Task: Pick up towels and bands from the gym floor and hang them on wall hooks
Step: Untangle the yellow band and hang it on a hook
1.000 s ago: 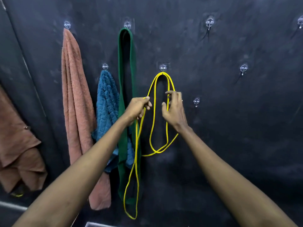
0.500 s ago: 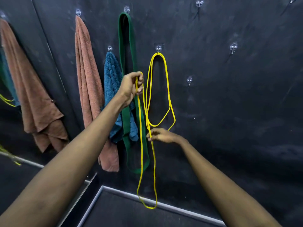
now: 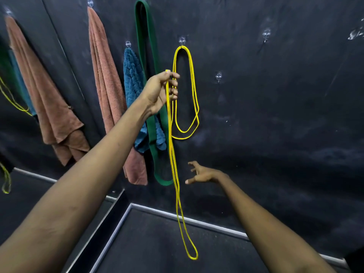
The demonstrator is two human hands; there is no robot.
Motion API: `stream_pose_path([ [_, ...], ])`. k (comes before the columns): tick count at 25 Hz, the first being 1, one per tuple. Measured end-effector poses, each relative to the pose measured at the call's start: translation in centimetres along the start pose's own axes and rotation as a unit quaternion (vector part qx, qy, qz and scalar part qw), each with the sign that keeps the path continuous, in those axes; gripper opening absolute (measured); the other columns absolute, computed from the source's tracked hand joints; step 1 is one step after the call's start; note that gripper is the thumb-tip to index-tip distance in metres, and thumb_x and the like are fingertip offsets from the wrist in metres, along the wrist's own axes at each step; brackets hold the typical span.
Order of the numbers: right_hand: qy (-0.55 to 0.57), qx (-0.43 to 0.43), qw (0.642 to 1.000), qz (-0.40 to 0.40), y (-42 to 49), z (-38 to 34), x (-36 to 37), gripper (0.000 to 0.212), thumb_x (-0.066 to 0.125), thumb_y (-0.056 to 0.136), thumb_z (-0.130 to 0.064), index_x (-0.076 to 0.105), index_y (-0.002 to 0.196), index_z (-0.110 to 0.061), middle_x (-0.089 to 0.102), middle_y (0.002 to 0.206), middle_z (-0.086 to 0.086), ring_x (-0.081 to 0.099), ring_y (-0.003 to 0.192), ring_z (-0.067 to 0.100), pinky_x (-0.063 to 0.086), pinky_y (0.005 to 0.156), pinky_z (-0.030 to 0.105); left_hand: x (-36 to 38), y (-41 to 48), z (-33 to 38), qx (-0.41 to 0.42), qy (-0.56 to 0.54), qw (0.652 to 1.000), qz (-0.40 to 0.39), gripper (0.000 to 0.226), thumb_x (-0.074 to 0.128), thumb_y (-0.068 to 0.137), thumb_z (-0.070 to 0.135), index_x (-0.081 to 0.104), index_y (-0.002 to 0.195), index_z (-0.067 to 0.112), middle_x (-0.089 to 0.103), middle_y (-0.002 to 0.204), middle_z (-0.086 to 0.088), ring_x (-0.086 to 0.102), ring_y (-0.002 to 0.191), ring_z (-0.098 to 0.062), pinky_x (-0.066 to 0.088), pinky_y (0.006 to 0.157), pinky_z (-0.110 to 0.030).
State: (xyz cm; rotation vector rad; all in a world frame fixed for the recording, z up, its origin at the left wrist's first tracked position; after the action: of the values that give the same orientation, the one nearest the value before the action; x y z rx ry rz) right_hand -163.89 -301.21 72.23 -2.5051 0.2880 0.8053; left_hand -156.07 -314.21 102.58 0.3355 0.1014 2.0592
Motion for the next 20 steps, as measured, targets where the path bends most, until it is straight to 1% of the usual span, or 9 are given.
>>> stream_pose_path([
  [3,-0.071,-0.012,0.997,-0.018,0.2,-0.4,1.1,0.112,0.081,0.073,-0.049,0.013,0.157,-0.021,0.028,0.158,0.008,0.035,0.142,0.022,0.030,0.116,0.031,3.4,-1.1,3.0,0.021,-0.068,0.996,-0.055,0.032,0.034,0.106,0.027,0.059,0.096,0.009,0.054,0.071,-0.001,0.056,0.056,-0.013,0.052,0.055,-0.026],
  [5,-0.060,-0.004,0.998,-0.026,0.4,-0.8,2.5,0.085,0.077,0.081,-0.043,0.035,0.152,-0.019,0.042,0.151,0.004,0.042,0.136,0.018,0.033,0.111,0.026,4.2,-1.6,6.0,0.057,-0.115,0.989,-0.067,0.032,0.034,0.106,0.027,0.058,0.100,0.008,0.058,0.072,-0.003,0.061,0.059,-0.015,0.056,0.060,-0.029],
  [7,-0.051,-0.012,0.998,-0.030,1.1,-0.9,3.6,0.037,0.066,0.094,-0.033,0.066,0.122,-0.010,0.064,0.123,0.006,0.056,0.112,0.012,0.041,0.098,0.023,3.7,-1.5,8.3,0.099,-0.131,0.985,-0.051,0.031,0.034,0.106,0.028,0.058,0.105,0.008,0.061,0.074,-0.004,0.064,0.064,-0.018,0.057,0.064,-0.033],
  [8,-0.047,-0.005,0.999,-0.022,1.6,-0.8,3.8,0.028,0.059,0.098,-0.033,0.072,0.103,-0.009,0.069,0.107,0.006,0.058,0.101,0.012,0.043,0.095,0.026,2.6,-1.2,9.0,0.117,-0.122,0.985,-0.031,0.030,0.035,0.106,0.029,0.058,0.107,0.010,0.062,0.075,-0.003,0.064,0.065,-0.019,0.056,0.064,-0.033],
  [11,0.029,0.037,0.999,-0.010,2.2,-0.2,4.2,0.042,0.038,0.106,-0.034,0.057,0.075,-0.013,0.068,0.071,0.005,0.065,0.081,0.025,0.050,0.079,0.034,-2.2,0.8,7.7,0.123,-0.024,0.991,0.042,0.026,0.035,0.106,0.030,0.057,0.107,0.016,0.061,0.077,0.000,0.063,0.062,-0.018,0.051,0.058,-0.028],
  [13,0.101,0.051,0.993,0.046,1.9,-0.4,3.0,0.039,0.035,0.107,-0.036,0.044,0.075,-0.014,0.055,0.060,0.002,0.063,0.057,0.022,0.046,0.055,0.029,-5.8,2.0,3.4,0.068,0.082,0.991,0.081,0.024,0.034,0.106,0.026,0.056,0.105,0.017,0.060,0.076,-0.001,0.062,0.056,-0.015,0.045,0.054,-0.027],
  [15,0.134,0.036,0.984,0.109,1.5,-1.0,0.8,0.033,0.043,0.104,-0.035,0.040,0.077,-0.016,0.039,0.061,0.000,0.050,0.047,0.016,0.044,0.043,0.026,-8.0,2.4,-2.5,-0.005,0.176,0.981,0.086,0.021,0.036,0.105,0.023,0.057,0.104,0.019,0.060,0.077,-0.001,0.061,0.049,-0.011,0.040,0.053,-0.026],
  [18,0.101,-0.009,0.985,0.141,1.3,-2.8,-1.8,0.009,0.055,0.096,-0.018,0.054,0.088,-0.016,0.042,0.064,-0.003,0.040,0.055,0.011,0.034,0.047,0.024,-8.7,1.9,-10.2,-0.062,0.250,0.964,0.067,0.029,0.039,0.104,0.016,0.054,0.129,0.019,0.062,0.085,-0.002,0.059,0.044,-0.006,0.038,0.044,-0.020],
  [20,0.079,-0.028,0.987,0.134,1.3,-3.6,-3.0,0.014,0.053,0.093,-0.007,0.064,0.095,-0.017,0.053,0.073,-0.002,0.041,0.062,0.008,0.031,0.054,0.026,-8.1,1.2,-13.2,-0.073,0.273,0.958,0.051,0.044,0.041,0.102,0.010,0.042,0.144,0.024,0.062,0.094,-0.003,0.060,0.047,-0.006,0.039,0.043,-0.018],
])
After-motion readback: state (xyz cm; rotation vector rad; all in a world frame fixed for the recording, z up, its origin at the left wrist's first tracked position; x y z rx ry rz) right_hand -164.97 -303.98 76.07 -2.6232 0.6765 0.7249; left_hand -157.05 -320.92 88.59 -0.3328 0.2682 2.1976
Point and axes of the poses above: each hand's wrist, its own y-axis towards the middle knuckle, its own x-axis out of the palm, z = x × y, the point moved 6 cm from there along y, towards the middle knuckle
